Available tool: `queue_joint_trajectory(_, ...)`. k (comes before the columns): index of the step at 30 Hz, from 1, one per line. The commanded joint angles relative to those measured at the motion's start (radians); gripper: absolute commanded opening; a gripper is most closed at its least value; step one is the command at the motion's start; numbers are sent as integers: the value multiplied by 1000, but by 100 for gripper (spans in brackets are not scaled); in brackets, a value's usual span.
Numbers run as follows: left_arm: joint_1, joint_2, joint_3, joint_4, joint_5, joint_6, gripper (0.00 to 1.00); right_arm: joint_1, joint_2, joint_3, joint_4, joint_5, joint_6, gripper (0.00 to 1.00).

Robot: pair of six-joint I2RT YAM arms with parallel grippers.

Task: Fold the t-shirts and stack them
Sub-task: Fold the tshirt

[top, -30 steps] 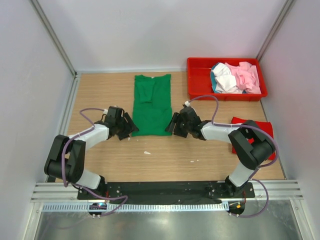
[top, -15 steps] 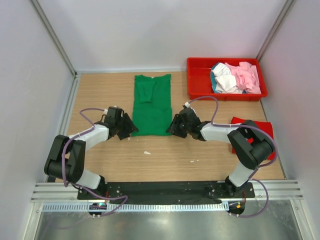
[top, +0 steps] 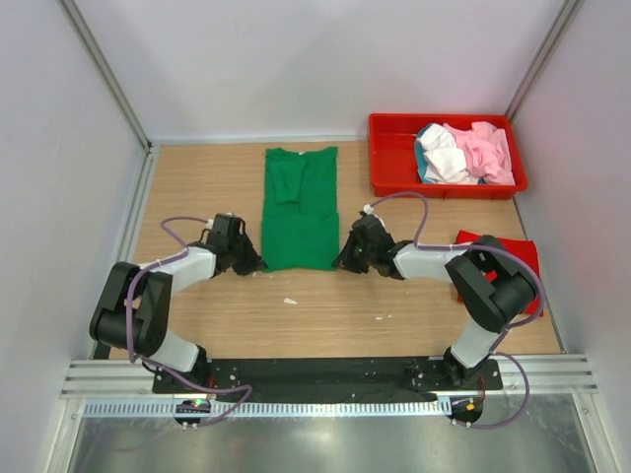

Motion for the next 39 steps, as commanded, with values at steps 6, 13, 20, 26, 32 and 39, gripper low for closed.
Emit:
queue_joint_trajectory(6, -3, -91, -74, -70, 55, -20, 0, 49, -53, -65, -16, -1, 0, 1)
queue_joint_trajectory(13, -32, -266, -167, -205, -5, -73, 0, 122, -180, -141, -56, 47, 49, 1)
queue_joint_trajectory(20, -49, -445, -230, -288, -20, -116, 0, 192, -246, -204, -53, 64, 109, 1)
queue_joint_trajectory(26, -83, -554, -259, -334, -31, -153, 0, 235, -306, -243, -64, 100, 147, 1)
queue_joint_trajectory(32, -87, -610, -213, -420, -75, -135, 0, 246, -383, -264, -96, 125, 151, 1)
queue_joint_trajectory(39, -89, -582, -112, -465, -97, -127, 0, 247, -433, -162, -224, 154, 80, 1)
